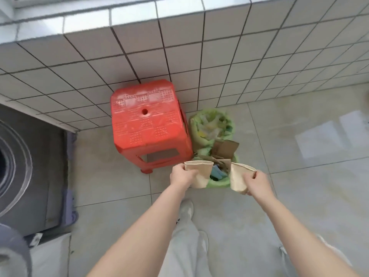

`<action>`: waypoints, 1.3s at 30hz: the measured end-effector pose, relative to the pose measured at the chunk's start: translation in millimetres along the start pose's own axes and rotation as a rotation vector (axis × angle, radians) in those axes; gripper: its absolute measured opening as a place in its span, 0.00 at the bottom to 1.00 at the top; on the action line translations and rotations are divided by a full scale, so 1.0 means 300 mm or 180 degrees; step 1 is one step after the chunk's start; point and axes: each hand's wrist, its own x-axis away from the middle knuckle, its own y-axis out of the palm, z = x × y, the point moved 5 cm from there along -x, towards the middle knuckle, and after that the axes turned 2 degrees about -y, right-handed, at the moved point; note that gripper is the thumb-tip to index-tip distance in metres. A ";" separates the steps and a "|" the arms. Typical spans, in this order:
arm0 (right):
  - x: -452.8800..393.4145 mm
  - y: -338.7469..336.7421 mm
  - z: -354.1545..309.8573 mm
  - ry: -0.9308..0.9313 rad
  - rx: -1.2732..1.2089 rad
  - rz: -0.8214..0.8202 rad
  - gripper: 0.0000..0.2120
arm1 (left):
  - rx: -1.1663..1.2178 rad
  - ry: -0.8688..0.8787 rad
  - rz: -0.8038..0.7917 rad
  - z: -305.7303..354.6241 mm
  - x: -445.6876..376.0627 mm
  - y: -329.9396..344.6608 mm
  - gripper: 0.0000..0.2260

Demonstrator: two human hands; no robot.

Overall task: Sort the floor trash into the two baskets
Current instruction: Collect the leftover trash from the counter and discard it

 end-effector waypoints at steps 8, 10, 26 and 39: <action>-0.346 0.281 0.159 -0.0490 0.0865 -0.0152 0.11 | -0.0411 -0.0226 -0.0049 -0.175 -0.444 0.248 0.10; -0.423 0.343 0.186 -0.0536 0.1000 -0.0127 0.12 | -0.0531 -0.0133 -0.0056 -0.201 -0.539 0.307 0.09; -0.758 0.614 0.280 -0.0648 0.1326 -0.0320 0.12 | -0.2431 0.0751 0.0063 -0.259 -0.841 0.591 0.15; -0.739 0.562 0.328 -0.0402 0.1588 -0.0550 0.25 | -0.2820 0.0756 -0.0056 -0.192 -0.881 0.541 0.34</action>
